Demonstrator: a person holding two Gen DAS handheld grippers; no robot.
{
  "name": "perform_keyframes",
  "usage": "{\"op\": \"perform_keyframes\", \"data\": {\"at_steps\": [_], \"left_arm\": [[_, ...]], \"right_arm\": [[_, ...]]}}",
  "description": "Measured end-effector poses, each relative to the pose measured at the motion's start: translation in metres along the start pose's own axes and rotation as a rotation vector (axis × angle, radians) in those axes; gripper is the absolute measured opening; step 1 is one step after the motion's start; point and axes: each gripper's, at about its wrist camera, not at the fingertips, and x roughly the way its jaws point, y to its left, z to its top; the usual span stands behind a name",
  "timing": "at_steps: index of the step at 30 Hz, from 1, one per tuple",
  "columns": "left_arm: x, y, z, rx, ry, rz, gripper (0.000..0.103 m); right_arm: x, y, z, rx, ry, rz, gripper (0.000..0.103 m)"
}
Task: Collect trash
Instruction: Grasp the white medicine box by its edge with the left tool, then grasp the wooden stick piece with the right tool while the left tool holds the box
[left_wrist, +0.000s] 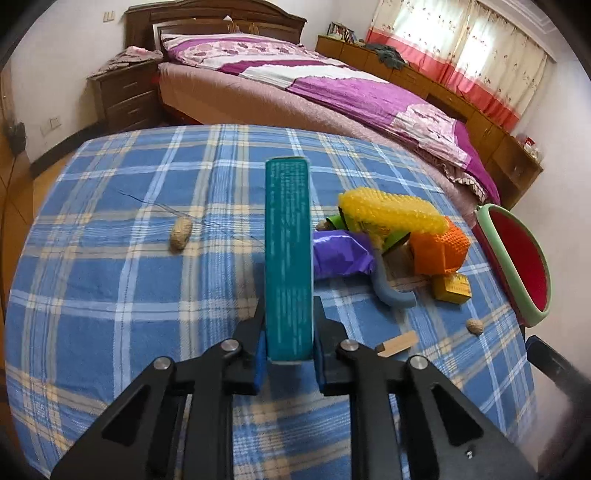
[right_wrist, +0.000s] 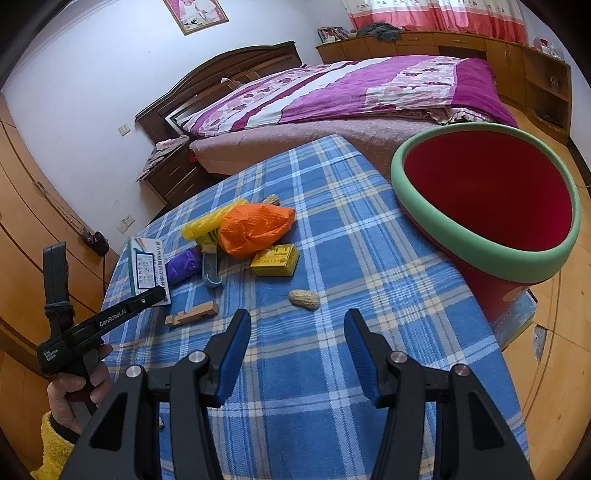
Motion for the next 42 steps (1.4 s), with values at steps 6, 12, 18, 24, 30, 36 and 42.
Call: {"op": "perform_keyframes", "data": {"at_steps": [6, 12, 18, 24, 30, 36, 42], "left_arm": [[-0.009, 0.002, -0.007, -0.015, -0.012, -0.018, 0.019], [-0.022, 0.008, -0.013, -0.049, -0.034, -0.029, 0.018], [-0.035, 0.017, -0.027, -0.064, -0.043, 0.009, 0.018], [-0.048, 0.031, -0.037, -0.115, -0.078, 0.014, 0.018], [-0.060, 0.041, -0.041, -0.140, -0.107, 0.092, 0.018], [-0.060, 0.059, -0.050, -0.178, -0.090, 0.160, 0.018], [-0.061, 0.068, -0.055, -0.207, -0.091, 0.155, 0.018]], "right_arm": [[0.002, 0.005, 0.000, -0.014, 0.006, 0.011, 0.056], [0.007, 0.017, 0.000, -0.049, 0.013, 0.024, 0.056], [0.016, 0.032, 0.000, -0.089, 0.031, 0.044, 0.056], [0.031, 0.058, -0.003, -0.147, 0.055, 0.071, 0.056], [0.050, 0.082, -0.006, -0.194, 0.089, 0.092, 0.059], [0.072, 0.105, -0.011, -0.237, 0.130, 0.097, 0.065], [0.086, 0.120, -0.011, -0.258, 0.137, 0.072, 0.076]]}}
